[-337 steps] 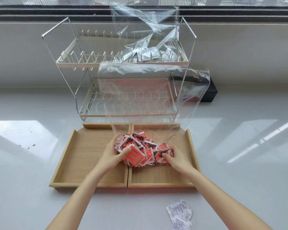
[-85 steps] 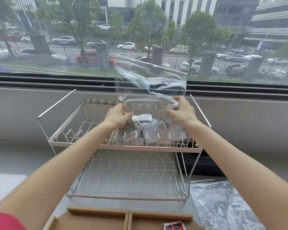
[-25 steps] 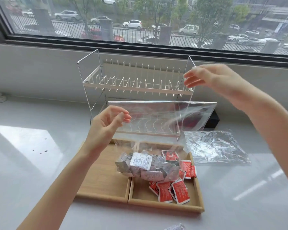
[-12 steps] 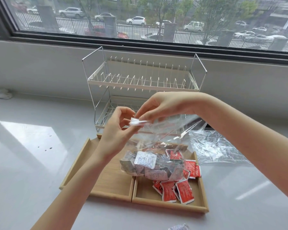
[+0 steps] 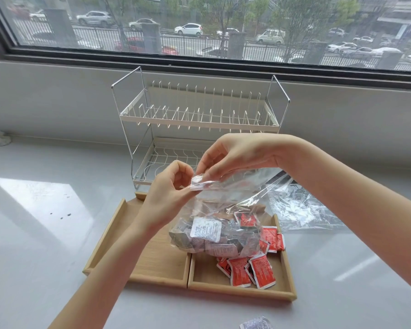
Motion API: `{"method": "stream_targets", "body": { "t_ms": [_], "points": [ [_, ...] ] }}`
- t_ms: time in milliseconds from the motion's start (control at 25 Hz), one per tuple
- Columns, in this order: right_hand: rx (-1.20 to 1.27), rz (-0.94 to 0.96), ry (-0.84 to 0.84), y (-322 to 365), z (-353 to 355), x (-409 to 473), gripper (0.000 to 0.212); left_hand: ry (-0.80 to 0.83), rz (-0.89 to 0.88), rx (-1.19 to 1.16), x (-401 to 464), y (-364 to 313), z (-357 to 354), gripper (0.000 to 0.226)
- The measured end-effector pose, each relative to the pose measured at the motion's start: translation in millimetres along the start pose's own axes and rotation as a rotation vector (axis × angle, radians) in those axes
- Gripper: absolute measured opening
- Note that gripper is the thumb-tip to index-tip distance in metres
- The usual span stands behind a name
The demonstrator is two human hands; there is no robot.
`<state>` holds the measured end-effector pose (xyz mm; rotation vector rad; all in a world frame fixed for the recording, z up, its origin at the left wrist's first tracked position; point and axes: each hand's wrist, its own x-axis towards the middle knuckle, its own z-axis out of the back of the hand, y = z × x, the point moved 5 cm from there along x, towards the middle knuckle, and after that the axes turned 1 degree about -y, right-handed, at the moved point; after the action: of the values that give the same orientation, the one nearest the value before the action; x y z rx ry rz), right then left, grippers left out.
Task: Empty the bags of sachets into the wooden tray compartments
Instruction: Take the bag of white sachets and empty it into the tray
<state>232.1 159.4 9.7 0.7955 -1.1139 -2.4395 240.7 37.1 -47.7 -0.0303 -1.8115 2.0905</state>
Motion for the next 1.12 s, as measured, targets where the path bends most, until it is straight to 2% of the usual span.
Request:
{"method": "stream_targets", "body": {
  "t_ms": [120, 240, 360, 440, 600, 760, 840, 960, 1120],
  "points": [
    [0.077, 0.054, -0.078, 3.5, 6.7, -1.9, 0.01, 0.043, 0.001, -0.006, -3.2, 1.2, 1.3, 0.024],
    [0.179, 0.13, -0.238, 10.2, 29.5, -11.2, 0.011, 0.043, -0.007, -0.014, -10.2, 4.6, 3.8, 0.021],
    [0.161, 0.197, -0.307, 15.9, 43.2, -19.5, 0.012, 0.033, -0.06, -0.055, -10.6, -2.8, 6.2, 0.015],
    [0.139, 0.167, -0.278, 12.3, 41.0, -16.9, 0.018, 0.051, -0.087, -0.101, -8.6, -8.7, 5.4, 0.016],
    [0.066, -0.038, -0.186, -10.2, 31.9, -9.1, 0.04, 0.059, -0.086, -0.16, -9.0, -14.3, 3.8, 0.014],
    [-0.136, -0.084, 0.085, -13.2, 17.4, -14.6, 0.03, 0.04, -0.093, -0.136, -7.6, -15.5, 6.2, 0.003],
    [-0.123, -0.055, 0.114, -13.4, 18.2, -16.3, 0.024, 0.021, -0.095, -0.141, -6.2, -15.2, 9.0, 0.012],
    [-0.039, -0.028, -0.005, -10.7, 30.3, -20.7, 0.016, 0.005, -0.102, -0.128, -5.9, -14.7, 14.3, 0.014],
    [0.103, 0.045, -0.243, -1.0, 62.0, -35.4, 0.017, -0.035, -0.09, -0.133, -3.9, -13.2, 18.3, 0.021]
  ]
}}
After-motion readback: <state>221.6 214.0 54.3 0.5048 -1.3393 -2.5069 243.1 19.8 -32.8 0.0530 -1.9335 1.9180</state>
